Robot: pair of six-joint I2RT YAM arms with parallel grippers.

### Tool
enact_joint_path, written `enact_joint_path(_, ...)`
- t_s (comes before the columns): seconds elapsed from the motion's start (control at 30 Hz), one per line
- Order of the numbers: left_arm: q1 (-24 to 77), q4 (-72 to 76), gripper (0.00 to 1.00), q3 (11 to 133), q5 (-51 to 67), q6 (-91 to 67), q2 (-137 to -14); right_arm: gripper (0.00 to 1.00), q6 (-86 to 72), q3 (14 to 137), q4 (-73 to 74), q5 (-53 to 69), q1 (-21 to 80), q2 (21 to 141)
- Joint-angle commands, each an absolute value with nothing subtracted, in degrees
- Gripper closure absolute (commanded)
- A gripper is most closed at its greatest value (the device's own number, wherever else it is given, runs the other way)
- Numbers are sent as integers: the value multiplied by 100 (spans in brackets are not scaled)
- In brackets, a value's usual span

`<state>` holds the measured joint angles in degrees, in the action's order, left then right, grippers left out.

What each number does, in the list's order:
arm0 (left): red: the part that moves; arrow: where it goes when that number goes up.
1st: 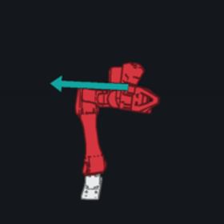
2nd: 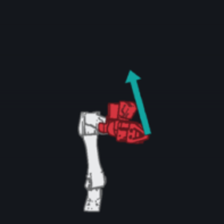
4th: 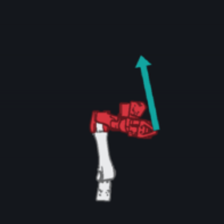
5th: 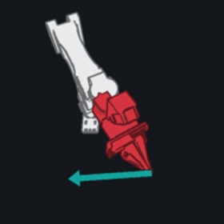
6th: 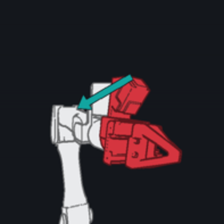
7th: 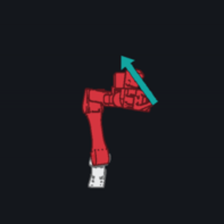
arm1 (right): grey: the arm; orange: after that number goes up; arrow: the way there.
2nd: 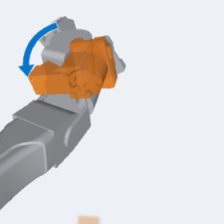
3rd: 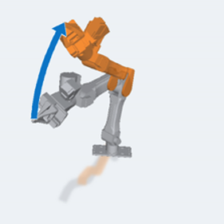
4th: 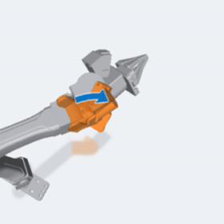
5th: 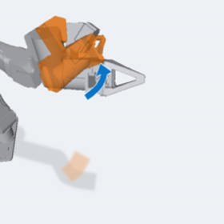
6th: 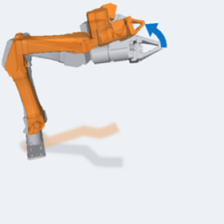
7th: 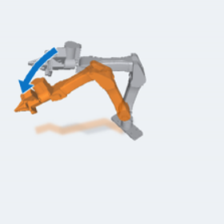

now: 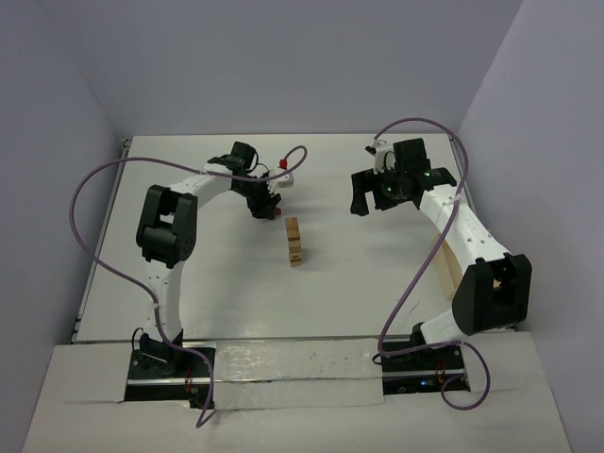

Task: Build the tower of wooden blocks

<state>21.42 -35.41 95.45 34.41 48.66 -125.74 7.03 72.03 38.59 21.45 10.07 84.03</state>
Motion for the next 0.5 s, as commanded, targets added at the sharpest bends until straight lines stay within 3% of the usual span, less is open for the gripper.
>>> enact_joint_path(0.0,2197,-3479,42,9834,3616,4935,-12621,0,729,7436,3845,2136,984,8371)
enact_joint_path(0.23,2197,-3403,52,9739,3589,4871,-12510,0,721,7444,3858,2145,976,8351)
enact_joint_path(0.37,2204,-3331,66,9682,3419,4775,-12450,0,721,7479,3897,2153,984,8311)
enact_joint_path(0.47,2202,-3323,82,9587,3267,4789,-12334,0,717,7501,3920,2153,976,8275)
